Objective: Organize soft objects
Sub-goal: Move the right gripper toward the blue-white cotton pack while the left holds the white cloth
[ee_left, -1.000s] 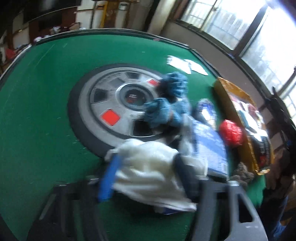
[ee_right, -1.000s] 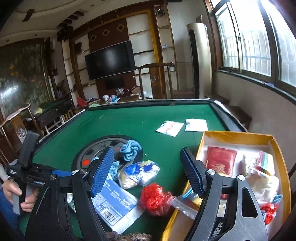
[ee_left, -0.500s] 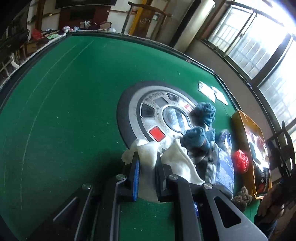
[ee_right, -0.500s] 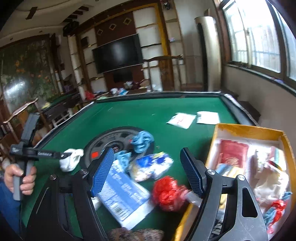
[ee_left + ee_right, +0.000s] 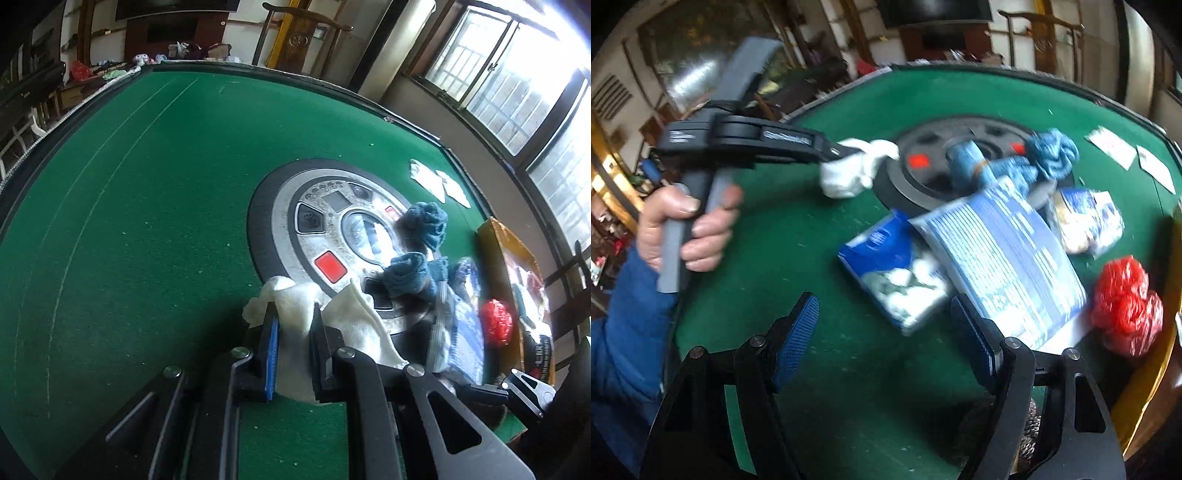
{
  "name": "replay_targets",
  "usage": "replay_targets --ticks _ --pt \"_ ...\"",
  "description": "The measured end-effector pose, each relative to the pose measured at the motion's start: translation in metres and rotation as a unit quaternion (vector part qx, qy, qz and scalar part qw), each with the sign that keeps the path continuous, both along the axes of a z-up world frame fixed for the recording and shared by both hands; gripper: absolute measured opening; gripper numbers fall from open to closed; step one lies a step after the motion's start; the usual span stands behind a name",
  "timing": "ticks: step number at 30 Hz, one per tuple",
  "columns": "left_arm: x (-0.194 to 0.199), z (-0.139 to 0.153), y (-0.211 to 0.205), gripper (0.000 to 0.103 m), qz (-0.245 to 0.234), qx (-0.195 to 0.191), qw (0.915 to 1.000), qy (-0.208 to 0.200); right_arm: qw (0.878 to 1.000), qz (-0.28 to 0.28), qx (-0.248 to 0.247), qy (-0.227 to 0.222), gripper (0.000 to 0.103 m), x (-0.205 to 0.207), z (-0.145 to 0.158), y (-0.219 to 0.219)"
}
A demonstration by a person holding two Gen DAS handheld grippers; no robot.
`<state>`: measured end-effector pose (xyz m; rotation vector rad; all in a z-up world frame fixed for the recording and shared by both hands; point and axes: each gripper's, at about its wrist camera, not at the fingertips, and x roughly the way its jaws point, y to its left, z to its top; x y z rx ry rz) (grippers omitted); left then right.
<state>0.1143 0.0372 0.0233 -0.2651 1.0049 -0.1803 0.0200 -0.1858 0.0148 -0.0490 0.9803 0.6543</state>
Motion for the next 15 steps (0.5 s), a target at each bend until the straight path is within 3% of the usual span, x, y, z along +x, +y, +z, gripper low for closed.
replay_targets --ticks 9,12,15 --pt "-0.001 0.0 -0.002 0.014 0.008 0.036 0.9993 -0.004 0.997 -0.044 -0.039 -0.04 0.075 0.008 -0.012 0.018" --pt "-0.002 0.001 -0.003 0.015 0.007 0.05 0.9987 -0.003 0.999 0.024 -0.005 -0.033 0.075 -0.004 -0.004 0.028" --pt "0.0 0.001 0.0 0.016 0.008 0.043 0.999 0.003 0.993 0.114 0.035 -0.015 0.075 -0.024 0.003 0.042"
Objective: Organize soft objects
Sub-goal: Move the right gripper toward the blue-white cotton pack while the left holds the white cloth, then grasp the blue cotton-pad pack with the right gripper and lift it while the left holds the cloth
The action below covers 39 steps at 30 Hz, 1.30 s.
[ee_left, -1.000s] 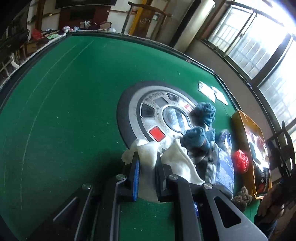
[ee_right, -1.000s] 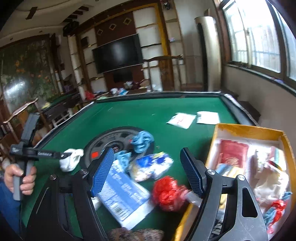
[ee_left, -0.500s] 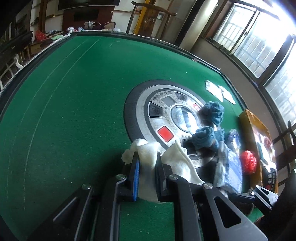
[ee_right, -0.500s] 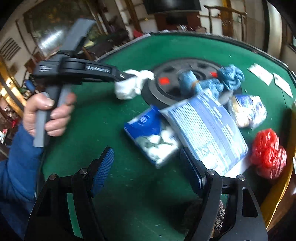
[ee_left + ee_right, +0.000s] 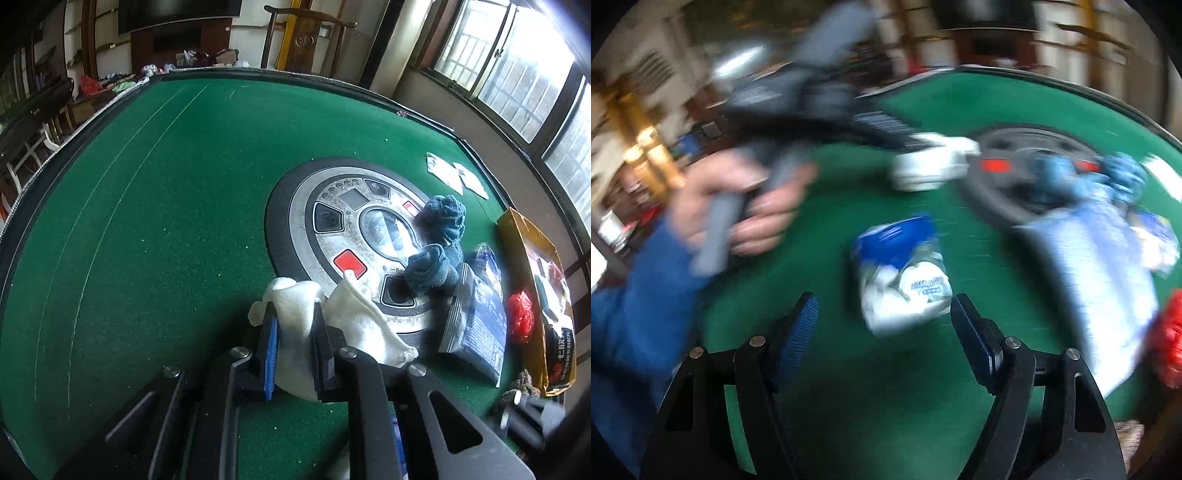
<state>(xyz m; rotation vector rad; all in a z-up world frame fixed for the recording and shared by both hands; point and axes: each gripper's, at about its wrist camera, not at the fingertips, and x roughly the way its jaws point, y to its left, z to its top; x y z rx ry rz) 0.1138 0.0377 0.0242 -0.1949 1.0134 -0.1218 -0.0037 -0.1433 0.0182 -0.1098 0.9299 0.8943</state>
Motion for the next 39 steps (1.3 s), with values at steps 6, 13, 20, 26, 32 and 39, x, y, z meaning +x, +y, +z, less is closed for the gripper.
replay_targets --ticks 6,13,20,26,32,39 --pt "0.001 0.004 0.005 0.019 0.001 -0.006 1.0 0.005 0.999 -0.038 -0.013 -0.025 0.075 0.006 0.005 -0.005" --pt "0.0 0.005 0.0 0.021 -0.018 0.01 0.9998 0.005 0.995 -0.069 0.058 0.036 0.077 0.017 0.005 0.005" --pt "-0.004 0.015 0.0 0.021 -0.022 0.014 0.9996 -0.007 0.997 -0.08 -0.017 0.014 0.077 0.015 -0.008 0.051" --pt "-0.005 0.016 0.007 0.021 -0.01 0.012 0.9998 -0.01 0.987 -0.116 -0.11 -0.027 0.071 0.012 -0.018 0.075" --pt "-0.004 0.015 0.023 0.042 -0.003 -0.066 0.9978 -0.008 0.986 -0.145 -0.077 -0.005 0.053 0.021 -0.014 0.052" --pt "-0.002 0.013 0.019 0.052 0.01 -0.046 0.9988 -0.011 0.986 -0.157 -0.052 -0.022 0.053 0.021 -0.003 0.036"
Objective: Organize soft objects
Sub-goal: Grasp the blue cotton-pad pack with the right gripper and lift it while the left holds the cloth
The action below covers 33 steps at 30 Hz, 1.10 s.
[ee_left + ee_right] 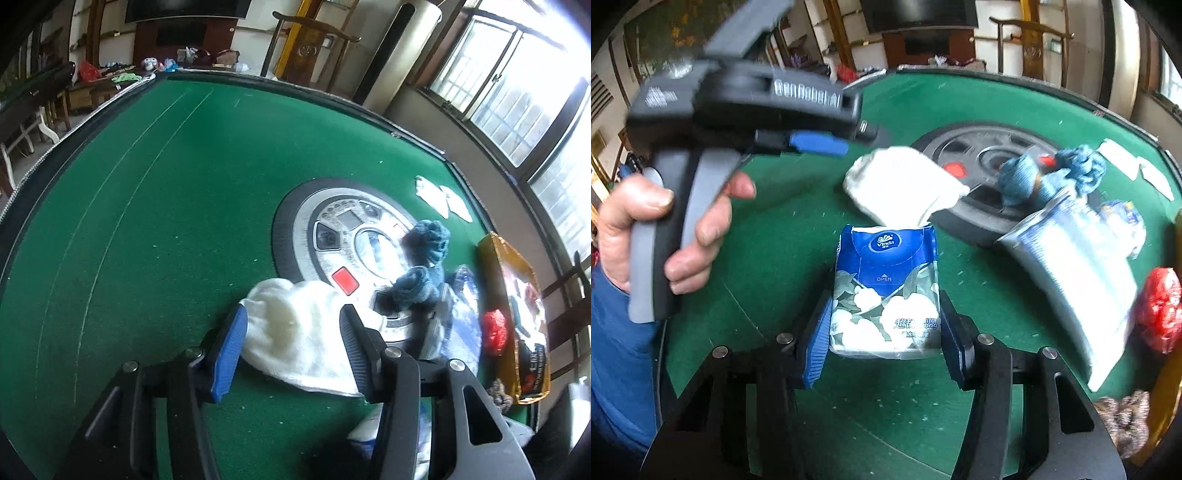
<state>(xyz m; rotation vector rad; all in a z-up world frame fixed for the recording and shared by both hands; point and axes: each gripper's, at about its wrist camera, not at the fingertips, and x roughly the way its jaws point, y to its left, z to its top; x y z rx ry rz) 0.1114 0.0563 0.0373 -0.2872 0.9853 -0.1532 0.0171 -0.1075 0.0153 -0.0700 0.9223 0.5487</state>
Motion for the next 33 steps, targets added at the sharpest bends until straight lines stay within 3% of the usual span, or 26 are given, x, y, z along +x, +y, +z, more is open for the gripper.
replay_targets --ticks 6,10,13,15,17,18,22,28,31,33 --pt "0.006 -0.011 -0.02 0.053 -0.03 0.054 0.9981 0.006 0.999 -0.023 0.024 -0.008 0.053 0.008 0.008 -0.024" --pt "0.008 -0.02 -0.031 0.053 -0.066 0.052 0.9963 0.013 0.999 -0.034 0.038 -0.008 0.053 0.009 0.013 -0.037" --pt "0.005 -0.021 -0.042 0.057 -0.078 0.071 0.9944 0.007 0.998 -0.046 0.049 -0.011 0.053 0.011 0.017 -0.045" --pt "0.004 -0.022 -0.045 0.067 -0.088 0.071 0.9935 0.009 0.996 -0.059 0.06 -0.014 0.053 0.014 0.02 -0.055" --pt "0.001 -0.022 -0.052 0.071 -0.105 0.075 0.9917 0.007 0.995 -0.068 0.066 -0.015 0.053 0.017 0.021 -0.062" --pt "0.0 -0.023 -0.057 0.071 -0.107 0.093 0.9899 0.004 0.995 -0.073 0.069 -0.016 0.053 0.019 0.021 -0.065" --pt "-0.001 -0.03 -0.065 0.071 -0.093 0.163 0.9822 0.0 0.993 -0.085 0.076 -0.013 0.053 0.023 0.022 -0.072" --pt "0.002 -0.03 -0.051 0.07 -0.068 0.158 0.9851 -0.009 0.994 -0.083 0.074 -0.011 0.053 0.022 0.021 -0.071" --pt "0.002 -0.028 -0.041 0.051 -0.05 0.136 0.9893 -0.011 0.994 -0.084 0.072 -0.011 0.053 0.019 0.021 -0.071" --pt "0.003 -0.027 -0.036 0.031 -0.036 0.14 0.9894 -0.011 0.994 -0.084 0.068 -0.012 0.053 0.019 0.02 -0.07"
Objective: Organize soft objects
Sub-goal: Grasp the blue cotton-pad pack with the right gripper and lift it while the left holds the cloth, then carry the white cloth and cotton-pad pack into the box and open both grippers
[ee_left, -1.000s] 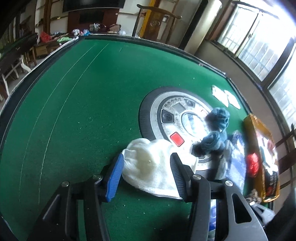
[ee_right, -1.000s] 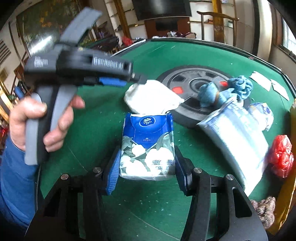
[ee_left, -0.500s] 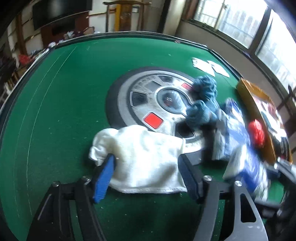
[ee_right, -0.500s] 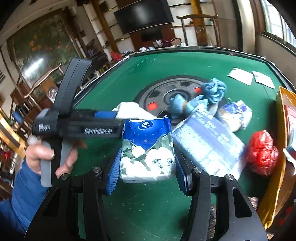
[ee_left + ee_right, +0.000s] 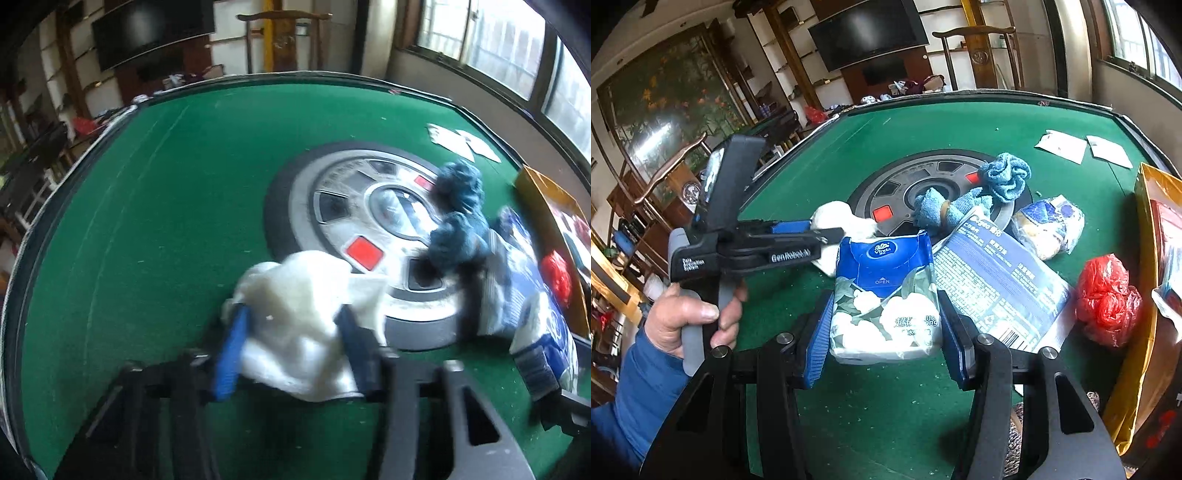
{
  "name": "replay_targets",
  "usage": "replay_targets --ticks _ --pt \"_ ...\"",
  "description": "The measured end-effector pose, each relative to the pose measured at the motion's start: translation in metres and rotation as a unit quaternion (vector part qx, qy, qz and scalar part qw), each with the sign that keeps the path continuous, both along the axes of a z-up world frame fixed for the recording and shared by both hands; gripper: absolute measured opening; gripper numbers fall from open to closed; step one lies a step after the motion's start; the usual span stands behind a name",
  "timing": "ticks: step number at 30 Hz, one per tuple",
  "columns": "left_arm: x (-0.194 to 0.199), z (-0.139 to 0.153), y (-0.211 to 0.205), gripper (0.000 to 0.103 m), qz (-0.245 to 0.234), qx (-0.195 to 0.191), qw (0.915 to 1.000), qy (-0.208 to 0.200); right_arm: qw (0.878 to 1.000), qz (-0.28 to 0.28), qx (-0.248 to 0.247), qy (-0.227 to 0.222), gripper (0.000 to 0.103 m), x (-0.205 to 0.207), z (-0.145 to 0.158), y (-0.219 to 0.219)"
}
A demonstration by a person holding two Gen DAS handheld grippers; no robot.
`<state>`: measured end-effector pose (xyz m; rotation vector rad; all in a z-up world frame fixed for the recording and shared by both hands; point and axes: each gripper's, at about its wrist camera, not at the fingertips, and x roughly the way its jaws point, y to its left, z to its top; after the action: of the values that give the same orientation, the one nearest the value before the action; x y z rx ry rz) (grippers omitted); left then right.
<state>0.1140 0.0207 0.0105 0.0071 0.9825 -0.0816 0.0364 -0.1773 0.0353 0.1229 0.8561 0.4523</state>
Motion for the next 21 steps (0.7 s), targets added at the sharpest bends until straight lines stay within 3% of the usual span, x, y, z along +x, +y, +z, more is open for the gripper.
replay_targets --ticks 3,5,11,21 --pt "0.001 0.001 0.005 0.018 0.013 -0.012 0.9998 -0.001 1.0 0.0 -0.011 -0.001 0.053 0.0 -0.002 0.002" --pt "0.003 0.004 0.01 0.015 0.02 -0.033 0.9993 -0.004 1.0 -0.004 -0.023 -0.006 0.053 -0.001 -0.002 0.003" --pt "-0.005 0.021 0.013 0.015 0.007 -0.092 0.9948 -0.042 1.0 -0.014 -0.02 -0.011 0.052 0.0 0.001 -0.002" --pt "-0.018 0.033 -0.015 0.015 -0.037 -0.091 0.9931 -0.063 0.998 -0.046 -0.019 -0.025 0.052 0.002 0.008 -0.019"
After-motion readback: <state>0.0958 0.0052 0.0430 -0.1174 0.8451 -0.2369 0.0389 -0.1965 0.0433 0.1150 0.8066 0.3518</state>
